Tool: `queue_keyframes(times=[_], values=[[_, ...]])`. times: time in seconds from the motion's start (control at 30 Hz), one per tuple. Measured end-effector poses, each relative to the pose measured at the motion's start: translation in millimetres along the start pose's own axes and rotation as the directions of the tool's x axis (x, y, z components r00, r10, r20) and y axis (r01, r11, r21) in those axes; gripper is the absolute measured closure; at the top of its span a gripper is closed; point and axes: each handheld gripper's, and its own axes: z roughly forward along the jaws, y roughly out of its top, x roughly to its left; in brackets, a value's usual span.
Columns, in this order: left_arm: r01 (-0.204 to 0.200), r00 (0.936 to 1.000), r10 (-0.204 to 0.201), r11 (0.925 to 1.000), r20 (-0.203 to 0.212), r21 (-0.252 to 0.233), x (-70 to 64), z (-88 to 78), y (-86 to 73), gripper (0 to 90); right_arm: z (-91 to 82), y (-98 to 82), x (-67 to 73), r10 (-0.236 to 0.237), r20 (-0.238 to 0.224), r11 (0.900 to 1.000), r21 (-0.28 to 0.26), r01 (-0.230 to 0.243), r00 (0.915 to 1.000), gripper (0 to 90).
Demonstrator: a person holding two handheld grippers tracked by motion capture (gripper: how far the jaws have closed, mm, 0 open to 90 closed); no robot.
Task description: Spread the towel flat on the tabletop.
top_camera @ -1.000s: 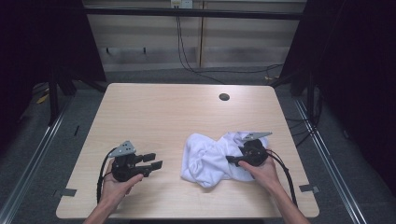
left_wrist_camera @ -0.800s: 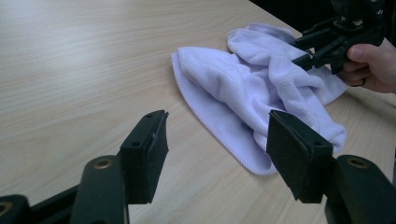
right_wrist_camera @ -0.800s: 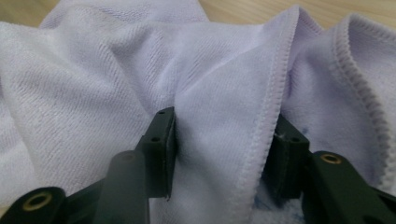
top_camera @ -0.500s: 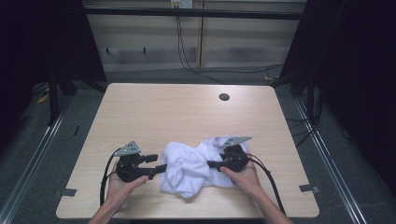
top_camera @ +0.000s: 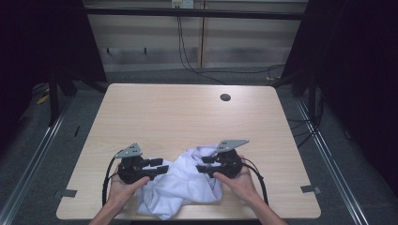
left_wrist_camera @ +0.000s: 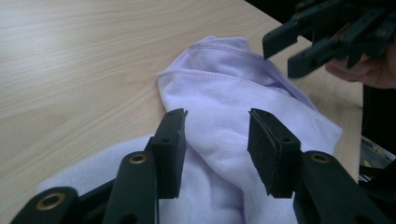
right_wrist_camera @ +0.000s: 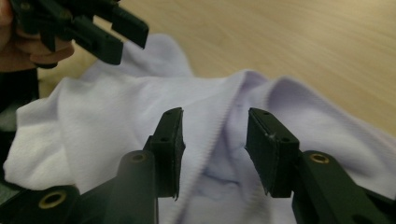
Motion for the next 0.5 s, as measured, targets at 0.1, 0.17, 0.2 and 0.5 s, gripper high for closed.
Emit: queue_keyframes(times=[0.1,0.17,0.2,0.5], values=[[0.015,0.9998,-0.015,0.9991,0.011,0.04,7.7,12.0,3.3,55.5,4.4,-0.2,-18.9,0.017,0.036,1.0,0.012,-0.017,0.9992,57.3],[0.04,0.9992,-0.04,0.9972,0.008,0.063,14.1,19.2,5.3,53.7,10.0,-0.5,-23.0,0.021,0.029,0.999,0.034,-0.022,0.9994,57.2],[0.055,0.9984,-0.056,0.9966,0.005,0.061,18.0,24.8,7.3,51.7,22.9,-2.6,-28.9,0.018,0.029,0.997,0.074,-0.02,0.9994,58.7],[0.023,0.9967,-0.033,0.9909,0.074,0.133,6.0,41.4,4.1,41.7,33.8,-10.0,-26.8,0.022,-0.026,0.993,0.113,-0.019,0.9994,52.8]])
